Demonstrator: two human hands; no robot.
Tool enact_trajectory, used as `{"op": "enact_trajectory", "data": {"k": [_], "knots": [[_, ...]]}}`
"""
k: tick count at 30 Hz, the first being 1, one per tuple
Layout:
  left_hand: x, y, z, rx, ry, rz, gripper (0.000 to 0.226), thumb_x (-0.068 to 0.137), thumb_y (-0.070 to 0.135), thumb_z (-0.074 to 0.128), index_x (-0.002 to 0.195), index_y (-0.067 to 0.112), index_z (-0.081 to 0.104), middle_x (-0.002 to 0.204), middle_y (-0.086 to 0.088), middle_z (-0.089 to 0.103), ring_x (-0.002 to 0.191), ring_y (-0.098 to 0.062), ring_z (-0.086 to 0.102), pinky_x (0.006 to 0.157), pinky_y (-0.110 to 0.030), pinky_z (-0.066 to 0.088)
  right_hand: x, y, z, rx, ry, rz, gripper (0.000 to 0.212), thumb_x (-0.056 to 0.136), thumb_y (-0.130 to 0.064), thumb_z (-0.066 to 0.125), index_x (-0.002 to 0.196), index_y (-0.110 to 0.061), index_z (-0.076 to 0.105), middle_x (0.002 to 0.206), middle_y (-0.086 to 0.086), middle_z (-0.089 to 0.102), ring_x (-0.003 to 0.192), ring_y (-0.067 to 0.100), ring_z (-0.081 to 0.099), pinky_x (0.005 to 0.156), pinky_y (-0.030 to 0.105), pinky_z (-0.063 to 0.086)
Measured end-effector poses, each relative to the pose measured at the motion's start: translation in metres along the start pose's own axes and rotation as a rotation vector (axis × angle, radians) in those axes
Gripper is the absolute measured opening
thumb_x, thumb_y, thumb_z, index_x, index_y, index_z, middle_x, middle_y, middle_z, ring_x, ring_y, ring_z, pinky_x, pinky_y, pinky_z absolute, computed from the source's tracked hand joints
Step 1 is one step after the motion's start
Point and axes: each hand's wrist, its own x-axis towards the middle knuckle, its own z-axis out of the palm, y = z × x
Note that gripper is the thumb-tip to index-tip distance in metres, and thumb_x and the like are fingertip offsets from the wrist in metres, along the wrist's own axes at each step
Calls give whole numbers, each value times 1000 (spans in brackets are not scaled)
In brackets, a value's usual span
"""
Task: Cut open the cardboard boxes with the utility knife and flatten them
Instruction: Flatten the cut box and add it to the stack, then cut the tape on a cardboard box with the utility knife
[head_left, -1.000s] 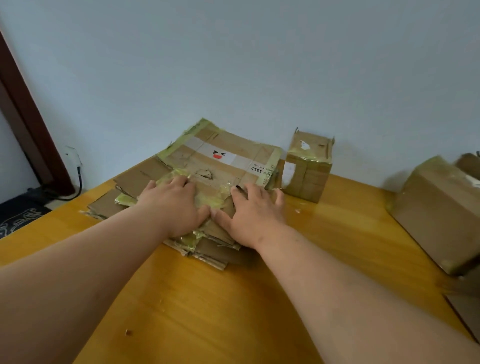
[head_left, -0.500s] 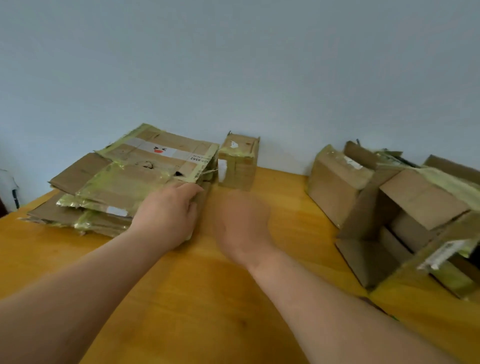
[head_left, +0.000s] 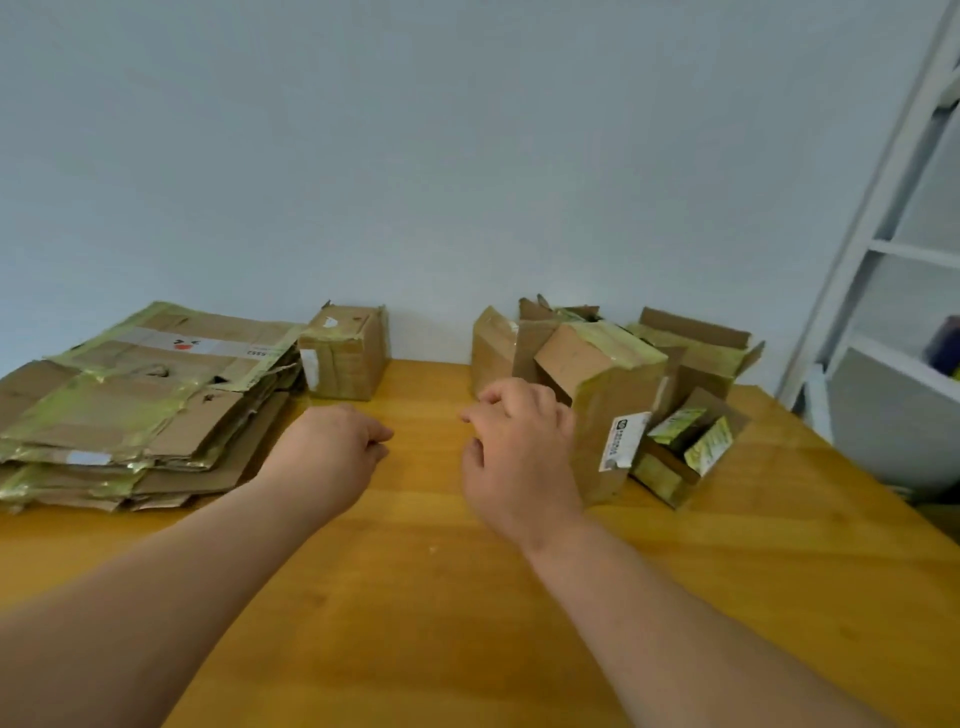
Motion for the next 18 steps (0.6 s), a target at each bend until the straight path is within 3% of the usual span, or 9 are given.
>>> {"op": "enact_trajectory", "data": {"k": [7, 10, 13, 15, 18], "knots": [[-5, 36, 5, -24, -23, -24, 34, 102, 27, 46, 134, 29, 57, 126, 0, 64, 112, -20, 60, 86, -28, 49, -19, 36, -29, -74, 320, 63, 44, 71, -9, 76, 113, -15, 64, 111, 9, 51, 103, 23, 41, 87, 38, 34], [-5, 46, 9, -27, -21, -7, 35, 102, 24, 45, 135, 28, 57, 126, -1, 63, 114, -21, 58, 88, -28, 48, -19, 49, -36, -30, 413, 241, 56, 70, -16, 81, 119, -11, 53, 113, 12, 52, 107, 25, 42, 89, 45, 44], [-4, 55, 11, -22, -34, -3, 36, 103, 21, 41, 135, 27, 55, 127, -4, 62, 113, -23, 59, 85, -29, 49, -19, 65, -46, 152, 452, 485, 64, 72, -18, 85, 123, -8, 47, 117, 8, 45, 103, 17, 42, 87, 37, 48], [-2, 58, 13, -23, -43, -3, 37, 103, 19, 39, 136, 27, 55, 128, -4, 61, 113, -24, 58, 87, -31, 51, -20, 75, -51, 344, 395, 674, 65, 78, -18, 82, 128, -8, 42, 126, 6, 39, 103, 12, 42, 86, 31, 49], [1, 63, 14, -89, -56, -17, 39, 102, 13, 40, 135, 26, 55, 122, -1, 63, 107, -22, 60, 84, -33, 53, -25, 87, -49, 340, 82, 778, 53, 93, -28, 67, 138, -14, 43, 137, 8, 38, 114, 23, 53, 87, 28, 45]]}}
